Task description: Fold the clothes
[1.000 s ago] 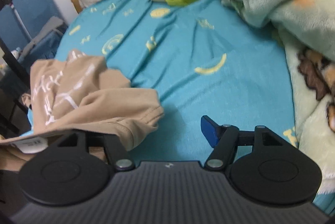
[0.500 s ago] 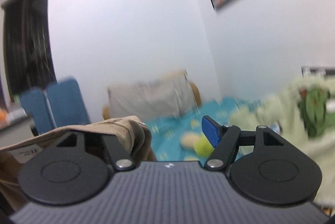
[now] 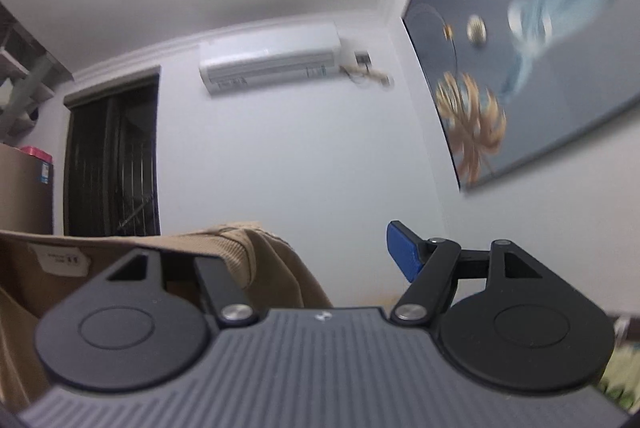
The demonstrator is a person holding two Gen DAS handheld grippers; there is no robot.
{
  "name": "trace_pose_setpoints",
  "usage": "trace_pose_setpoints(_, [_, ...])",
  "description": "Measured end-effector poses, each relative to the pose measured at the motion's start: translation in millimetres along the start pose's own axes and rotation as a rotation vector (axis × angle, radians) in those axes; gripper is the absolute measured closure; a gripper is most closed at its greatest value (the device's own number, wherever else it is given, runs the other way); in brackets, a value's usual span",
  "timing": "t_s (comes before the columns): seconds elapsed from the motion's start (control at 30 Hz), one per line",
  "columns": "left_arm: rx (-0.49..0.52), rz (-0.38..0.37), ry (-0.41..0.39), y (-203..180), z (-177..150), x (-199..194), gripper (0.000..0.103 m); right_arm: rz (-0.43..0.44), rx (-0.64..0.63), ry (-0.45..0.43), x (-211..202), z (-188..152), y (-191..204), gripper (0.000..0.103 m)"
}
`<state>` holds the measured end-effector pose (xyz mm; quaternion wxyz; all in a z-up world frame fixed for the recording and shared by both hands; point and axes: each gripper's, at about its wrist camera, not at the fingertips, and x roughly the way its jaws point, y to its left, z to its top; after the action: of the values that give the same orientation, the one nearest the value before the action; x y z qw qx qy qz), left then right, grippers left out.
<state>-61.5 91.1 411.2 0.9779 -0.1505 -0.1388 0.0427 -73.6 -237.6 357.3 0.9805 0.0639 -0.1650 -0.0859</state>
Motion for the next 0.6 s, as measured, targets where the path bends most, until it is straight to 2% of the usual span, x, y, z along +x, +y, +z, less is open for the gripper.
trace_pose_setpoints(0.07, [-0.004,-0.01,0.001,-7.2,16.8,-1.0,0.008,0.005,-0.042,-0.038,-8.5,22.7,5.5,0.032])
trace_pose_setpoints(0.13, [-0.006,-0.015,0.034,-11.0,16.1,10.3,0.008,0.011,-0.075,-0.042,-7.8,36.4,7.0,0.032])
trace_pose_setpoints(0.2, [-0.005,-0.019,0.072,-12.6,7.9,26.1,0.007,0.023,-0.078,-0.011,8.9,26.4,4.0,0.032])
trace_pose_setpoints(0.3, [0.02,-0.02,0.131,-11.0,-35.6,63.8,0.006,0.019,-0.09,0.055,42.3,-8.0,-5.0,0.032])
trace_pose_setpoints(0.43, [0.063,-0.011,0.206,-8.9,-105.4,123.2,0.006,-0.003,-0.095,0.197,101.4,-80.7,-21.2,0.032])
trace_pose_setpoints(0.6, [0.089,0.007,0.305,-11.6,-220.0,209.0,0.006,-0.032,-0.075,0.334,187.0,-181.1,-45.0,0.032])
